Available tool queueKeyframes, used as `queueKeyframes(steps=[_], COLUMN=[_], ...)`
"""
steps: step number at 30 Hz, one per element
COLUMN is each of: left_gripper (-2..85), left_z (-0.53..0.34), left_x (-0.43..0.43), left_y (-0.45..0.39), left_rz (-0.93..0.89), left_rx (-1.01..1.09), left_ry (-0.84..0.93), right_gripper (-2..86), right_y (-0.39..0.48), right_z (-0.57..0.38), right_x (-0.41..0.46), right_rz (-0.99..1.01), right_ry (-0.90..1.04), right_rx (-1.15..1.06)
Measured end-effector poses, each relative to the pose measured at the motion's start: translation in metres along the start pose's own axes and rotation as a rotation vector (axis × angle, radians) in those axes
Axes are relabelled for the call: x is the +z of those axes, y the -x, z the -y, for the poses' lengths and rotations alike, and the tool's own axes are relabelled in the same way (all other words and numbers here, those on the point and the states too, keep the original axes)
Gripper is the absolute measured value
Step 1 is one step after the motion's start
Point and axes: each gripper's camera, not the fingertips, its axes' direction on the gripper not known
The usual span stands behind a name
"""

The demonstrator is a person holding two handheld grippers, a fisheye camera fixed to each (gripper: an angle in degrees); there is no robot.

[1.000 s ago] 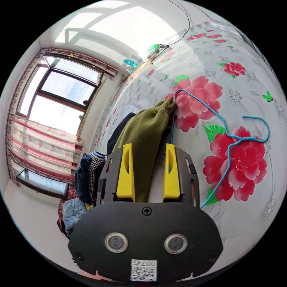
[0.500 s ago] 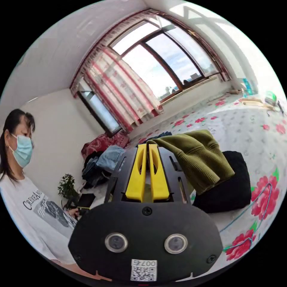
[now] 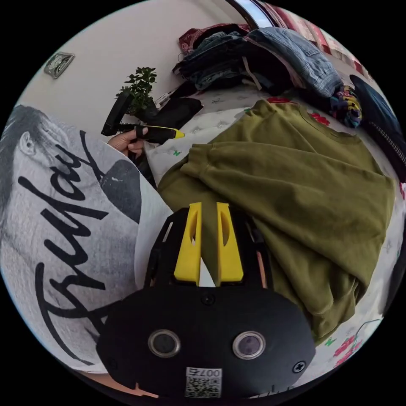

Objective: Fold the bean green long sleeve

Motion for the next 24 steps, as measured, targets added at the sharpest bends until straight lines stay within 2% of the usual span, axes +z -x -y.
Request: queueKeyframes(steps=[3, 7, 9, 11, 13, 15, 17, 21, 24], left_gripper=[3.9, 4.3, 4.5, 4.9, 4.6, 3.9, 2.7, 2.3, 3.4], left_z=[-0.007, -0.001, 0.004, 0.003, 0.001, 0.004, -0.003, -0.021, -0.041], left_x=[0.002, 0.021, 0.044, 0.094, 0.094, 0.090, 0.071, 0.048, 0.036], left_y=[-0.003, -0.024, -0.034, -0.042, -0.043, -0.040, -0.035, -0.015, 0.005], left_rz=[0.006, -0.005, -0.001, 0.073, 0.090, 0.071, 0.086, 0.106, 0.094], left_rx=[0.076, 0.207, 0.253, 0.307, 0.323, 0.282, 0.266, 0.160, 0.035], left_ry=[0.014, 0.016, 0.068, 0.231, 0.184, 0.209, 0.130, 0.060, 0.045], right_gripper=[4.2, 4.6, 4.5, 4.3, 4.1, 4.0, 3.7, 3.4, 1.7], right_y=[0.012, -0.002, -0.014, -0.031, -0.035, -0.034, -0.041, -0.067, -0.084], right_z=[-0.001, -0.008, -0.012, -0.021, -0.029, -0.041, -0.064, -0.096, -0.102], right_x=[0.004, -0.015, -0.015, -0.009, -0.014, -0.032, -0.061, -0.076, -0.060], right_rz=[-0.070, -0.313, -0.402, -0.450, -0.484, -0.567, -0.657, -0.629, -0.487], right_ry=[0.000, -0.044, -0.032, 0.008, 0.012, -0.057, -0.164, -0.195, -0.121], right_rx=[0.043, 0.183, 0.273, 0.392, 0.451, 0.508, 0.640, 0.817, 0.832])
